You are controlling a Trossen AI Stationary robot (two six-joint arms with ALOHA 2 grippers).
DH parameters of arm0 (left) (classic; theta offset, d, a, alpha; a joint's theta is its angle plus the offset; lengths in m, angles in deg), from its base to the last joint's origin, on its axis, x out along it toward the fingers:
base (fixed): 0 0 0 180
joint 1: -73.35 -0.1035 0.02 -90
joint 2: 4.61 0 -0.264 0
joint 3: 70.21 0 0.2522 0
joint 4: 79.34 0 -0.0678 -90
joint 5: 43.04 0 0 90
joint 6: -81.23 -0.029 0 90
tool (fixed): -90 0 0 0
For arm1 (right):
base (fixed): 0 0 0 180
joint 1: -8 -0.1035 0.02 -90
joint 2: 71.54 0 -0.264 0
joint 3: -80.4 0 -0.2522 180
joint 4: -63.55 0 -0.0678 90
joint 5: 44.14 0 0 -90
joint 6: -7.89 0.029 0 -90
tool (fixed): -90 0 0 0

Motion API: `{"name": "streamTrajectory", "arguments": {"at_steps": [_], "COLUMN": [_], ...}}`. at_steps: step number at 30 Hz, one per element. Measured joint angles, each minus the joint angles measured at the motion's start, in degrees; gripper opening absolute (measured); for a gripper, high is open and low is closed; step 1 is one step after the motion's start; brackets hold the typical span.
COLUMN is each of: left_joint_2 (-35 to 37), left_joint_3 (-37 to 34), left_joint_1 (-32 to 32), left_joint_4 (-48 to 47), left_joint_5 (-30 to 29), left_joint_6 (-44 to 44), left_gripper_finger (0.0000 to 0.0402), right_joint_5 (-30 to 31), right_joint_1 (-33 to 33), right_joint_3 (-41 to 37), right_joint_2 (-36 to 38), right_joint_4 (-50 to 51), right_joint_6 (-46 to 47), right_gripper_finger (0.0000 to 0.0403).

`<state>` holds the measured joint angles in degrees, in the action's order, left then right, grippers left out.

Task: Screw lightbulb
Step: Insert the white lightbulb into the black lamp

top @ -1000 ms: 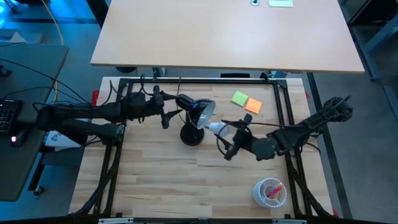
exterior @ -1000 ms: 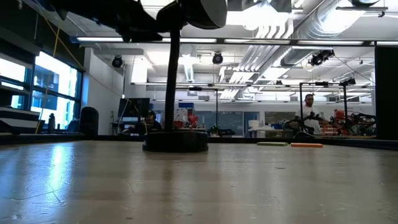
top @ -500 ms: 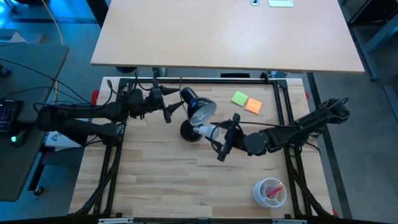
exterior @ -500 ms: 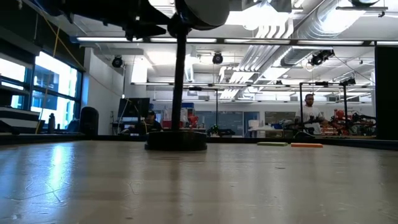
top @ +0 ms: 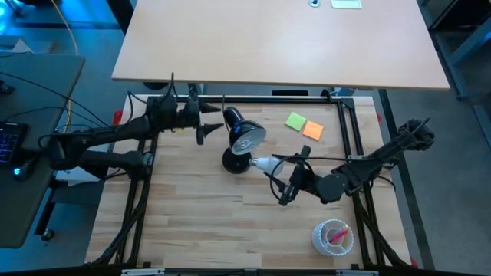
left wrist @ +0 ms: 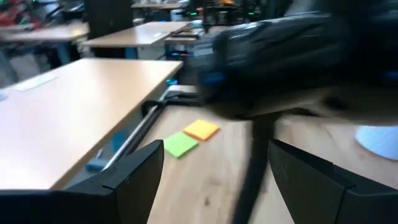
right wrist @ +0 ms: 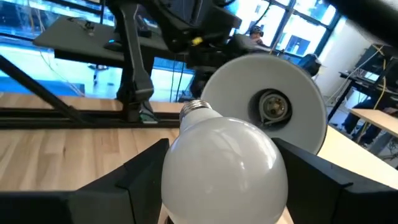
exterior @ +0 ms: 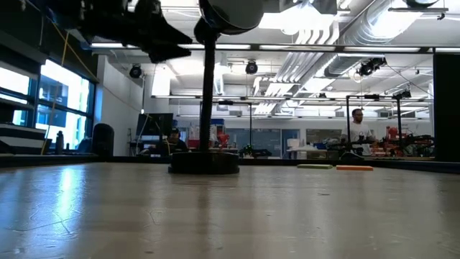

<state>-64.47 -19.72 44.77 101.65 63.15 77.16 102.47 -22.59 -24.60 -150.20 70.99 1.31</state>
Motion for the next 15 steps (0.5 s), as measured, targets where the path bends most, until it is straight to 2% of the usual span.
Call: {"name": "streamTrajectory", "arguments": {"at_steps": [3, 6, 11, 13, 15], "left_joint_2": [-3.77, -7.97, -12.63, -13.86, -15.04], "left_joint_3": [0.00, 0.00, -0.04, -0.07, -0.05], "left_joint_1": [-3.00, -0.26, 7.50, 9.87, 11.90], "left_joint_4": [2.18, 3.11, 3.58, 6.50, 10.91], "left_joint_5": [4.39, 5.21, -1.76, -2.92, -6.45], "left_joint_6": [2.26, 1.40, -1.13, -0.72, 0.01], "left_gripper_finger": [0.0284, 0.0284, 0.0284, 0.0284, 0.0284], "right_joint_5": [0.01, 0.17, 1.91, 1.95, 1.96], "right_joint_1": [-0.62, -1.35, -2.09, -2.24, -2.25], "right_joint_3": [0.00, 0.00, 0.00, 0.00, 0.00], "right_joint_2": [0.00, 0.00, 0.00, 0.00, 0.00], "right_joint_4": [1.87, 2.46, 4.55, 5.03, 5.32], "right_joint_6": [0.48, 0.25, 0.54, 0.92, 1.69], "right_gripper_finger": [0.0255, 0.0255, 0.0255, 0.0255, 0.0255]}}
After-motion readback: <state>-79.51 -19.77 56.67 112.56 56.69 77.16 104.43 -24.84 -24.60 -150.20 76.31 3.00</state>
